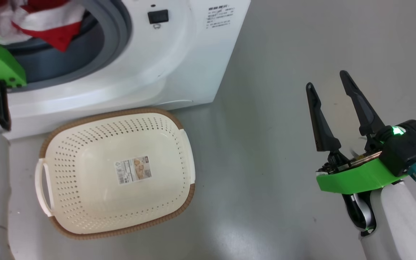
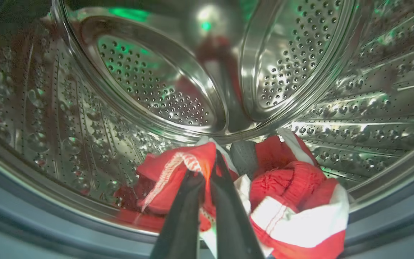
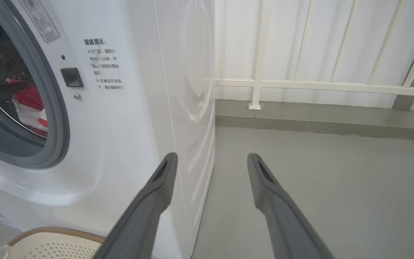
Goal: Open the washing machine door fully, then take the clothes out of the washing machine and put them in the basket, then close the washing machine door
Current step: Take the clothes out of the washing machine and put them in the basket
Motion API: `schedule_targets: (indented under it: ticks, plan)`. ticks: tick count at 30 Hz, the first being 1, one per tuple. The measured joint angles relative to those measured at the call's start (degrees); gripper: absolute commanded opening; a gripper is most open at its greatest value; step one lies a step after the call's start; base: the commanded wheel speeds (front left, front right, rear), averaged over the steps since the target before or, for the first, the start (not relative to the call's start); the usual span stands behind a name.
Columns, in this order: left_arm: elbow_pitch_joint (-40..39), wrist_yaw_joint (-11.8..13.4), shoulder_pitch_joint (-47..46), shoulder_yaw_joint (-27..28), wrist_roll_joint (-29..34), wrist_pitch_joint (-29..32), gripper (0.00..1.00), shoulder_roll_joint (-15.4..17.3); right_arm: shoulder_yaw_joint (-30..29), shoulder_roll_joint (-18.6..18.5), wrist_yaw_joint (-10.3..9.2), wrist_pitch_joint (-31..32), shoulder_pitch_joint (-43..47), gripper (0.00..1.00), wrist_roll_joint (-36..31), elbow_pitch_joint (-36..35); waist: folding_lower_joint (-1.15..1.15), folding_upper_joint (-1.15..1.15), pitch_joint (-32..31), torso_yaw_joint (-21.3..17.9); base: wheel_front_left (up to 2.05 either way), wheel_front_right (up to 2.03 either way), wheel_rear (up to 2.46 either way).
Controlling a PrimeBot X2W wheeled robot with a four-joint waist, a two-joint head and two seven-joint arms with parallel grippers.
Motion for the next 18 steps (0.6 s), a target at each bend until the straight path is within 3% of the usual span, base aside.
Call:
schedule_targets:
  ticks: [18]
  plan:
    - [-20.35, 0.53, 18.64, 1.51, 0.03, -0.05, 0.00, -2.94, 0.09, -0.85, 0.00, 0.00, 5.48, 1.00, 0.23, 1.07, 0.00, 0.00, -9.48, 1.87, 0.00, 0.00, 0.00]
